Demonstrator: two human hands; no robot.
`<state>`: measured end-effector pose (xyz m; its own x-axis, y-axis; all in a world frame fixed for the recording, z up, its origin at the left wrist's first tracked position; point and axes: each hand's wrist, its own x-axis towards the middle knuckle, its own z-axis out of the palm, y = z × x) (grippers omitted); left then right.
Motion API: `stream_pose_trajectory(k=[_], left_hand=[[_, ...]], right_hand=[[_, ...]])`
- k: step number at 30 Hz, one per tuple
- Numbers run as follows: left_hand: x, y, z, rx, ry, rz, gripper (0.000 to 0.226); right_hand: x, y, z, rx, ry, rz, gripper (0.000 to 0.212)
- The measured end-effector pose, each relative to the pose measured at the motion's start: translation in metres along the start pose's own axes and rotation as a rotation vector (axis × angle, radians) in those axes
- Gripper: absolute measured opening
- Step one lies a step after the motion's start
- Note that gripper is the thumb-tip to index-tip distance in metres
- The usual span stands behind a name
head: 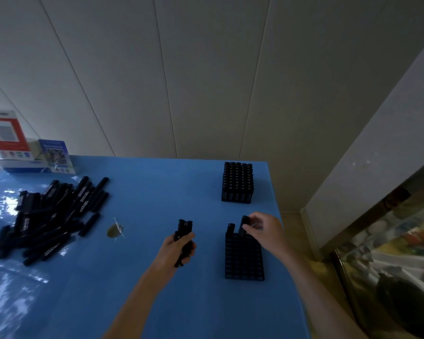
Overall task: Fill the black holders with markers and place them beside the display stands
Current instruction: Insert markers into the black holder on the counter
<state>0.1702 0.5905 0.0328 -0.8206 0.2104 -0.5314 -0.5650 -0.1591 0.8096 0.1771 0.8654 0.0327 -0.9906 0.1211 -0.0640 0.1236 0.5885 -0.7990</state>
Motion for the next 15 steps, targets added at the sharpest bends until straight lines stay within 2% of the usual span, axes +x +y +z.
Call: stream_pose_trajectory(k=[4, 15], left_hand=[[-0.002, 0.0, -0.009, 0.031, -0.009, 0.028, 0.03], [0.001, -0.003, -0.01, 0.025, -0.02, 0.063, 0.03]], right_hand=[[0.003, 0.006, 0.006, -0.017, -0.021, -0.002, 0.01], [0.004, 0.012, 0.025, -0.106, -0.049, -0.033, 0.017]])
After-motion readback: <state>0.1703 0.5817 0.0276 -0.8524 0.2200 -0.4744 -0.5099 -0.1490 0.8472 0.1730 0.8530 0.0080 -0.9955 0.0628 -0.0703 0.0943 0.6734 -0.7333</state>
